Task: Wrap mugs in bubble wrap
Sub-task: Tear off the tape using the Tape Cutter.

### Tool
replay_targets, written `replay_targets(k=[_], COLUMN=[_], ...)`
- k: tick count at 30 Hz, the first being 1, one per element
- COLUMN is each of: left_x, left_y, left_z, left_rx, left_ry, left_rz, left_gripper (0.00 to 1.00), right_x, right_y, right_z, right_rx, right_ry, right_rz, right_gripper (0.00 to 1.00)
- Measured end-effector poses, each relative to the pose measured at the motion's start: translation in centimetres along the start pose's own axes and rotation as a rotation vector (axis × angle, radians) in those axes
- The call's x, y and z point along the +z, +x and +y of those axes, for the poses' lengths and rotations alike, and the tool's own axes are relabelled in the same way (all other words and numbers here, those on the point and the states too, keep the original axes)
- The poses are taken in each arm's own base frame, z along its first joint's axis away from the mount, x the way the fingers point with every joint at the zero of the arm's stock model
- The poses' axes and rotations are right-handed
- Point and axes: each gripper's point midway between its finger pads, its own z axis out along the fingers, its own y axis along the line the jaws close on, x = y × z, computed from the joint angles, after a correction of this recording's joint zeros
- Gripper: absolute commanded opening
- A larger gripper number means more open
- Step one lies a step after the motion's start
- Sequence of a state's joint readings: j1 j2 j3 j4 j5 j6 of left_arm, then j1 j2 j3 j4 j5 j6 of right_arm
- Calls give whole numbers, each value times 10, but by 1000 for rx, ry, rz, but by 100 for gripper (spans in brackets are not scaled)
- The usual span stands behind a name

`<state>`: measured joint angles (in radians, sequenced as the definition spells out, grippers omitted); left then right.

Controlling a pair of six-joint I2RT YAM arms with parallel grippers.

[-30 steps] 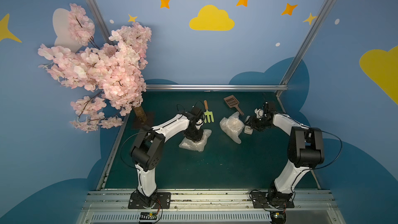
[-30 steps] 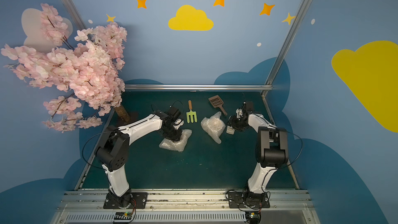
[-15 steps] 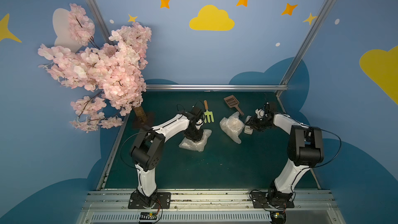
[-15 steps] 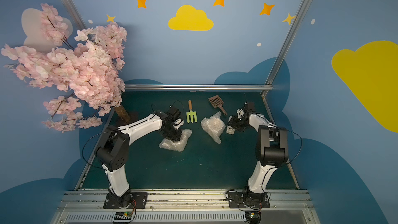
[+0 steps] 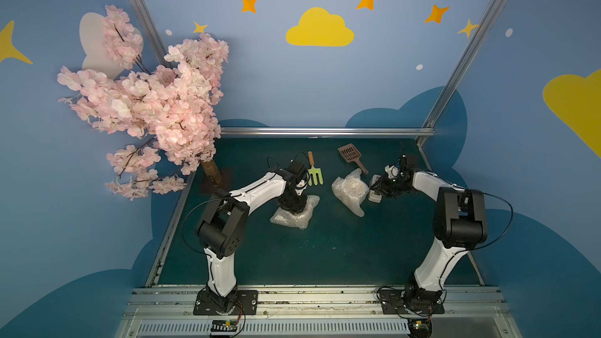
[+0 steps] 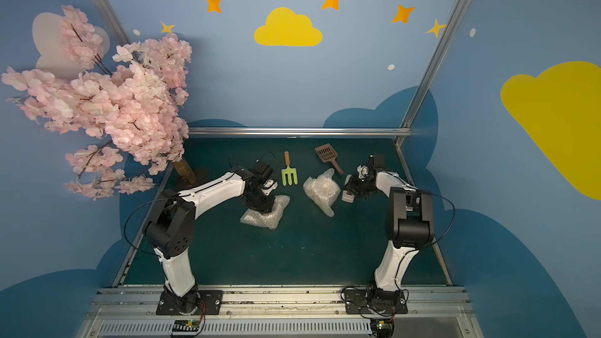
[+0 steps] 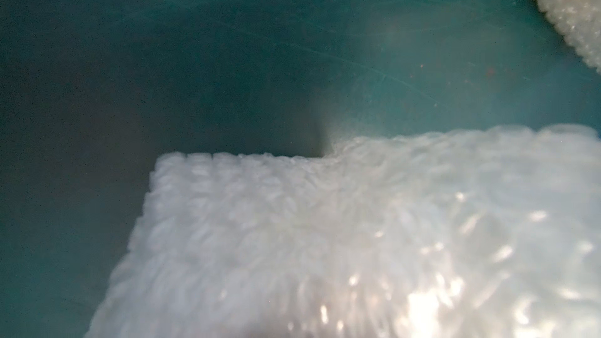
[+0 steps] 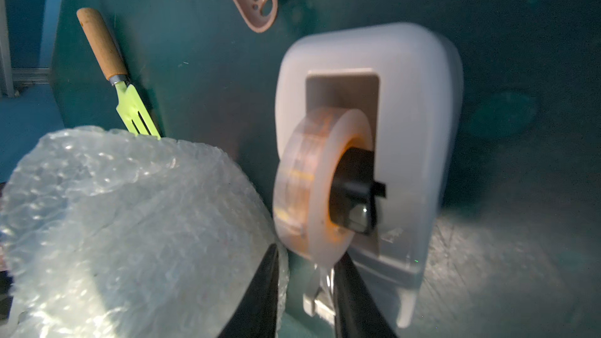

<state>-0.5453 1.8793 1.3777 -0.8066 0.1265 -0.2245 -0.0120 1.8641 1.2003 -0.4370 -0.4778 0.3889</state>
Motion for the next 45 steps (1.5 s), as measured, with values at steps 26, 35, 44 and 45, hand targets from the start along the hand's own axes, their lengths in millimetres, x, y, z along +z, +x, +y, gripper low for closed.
replay_targets(k=[26, 35, 44, 45], left_x=[0, 0, 1, 1], left_y=[0, 0, 1, 1], left_z=[0, 0, 0, 0], left_rx=[-3, -3, 0, 0], left_ry=[0, -3, -8, -8], left_rz=[0, 0, 1, 1], left_gripper=[21, 20, 20, 20], right_x=[-5, -19, -29, -30], right_y=[-2, -12, -20, -20], right_z=[-13, -11, -4, -2], right_rx=[58, 101, 119, 122], right_ry=[-47, -102, -168, -181], right_rz=[-2, -12, -24, -23], right_gripper=[0, 0, 0, 0])
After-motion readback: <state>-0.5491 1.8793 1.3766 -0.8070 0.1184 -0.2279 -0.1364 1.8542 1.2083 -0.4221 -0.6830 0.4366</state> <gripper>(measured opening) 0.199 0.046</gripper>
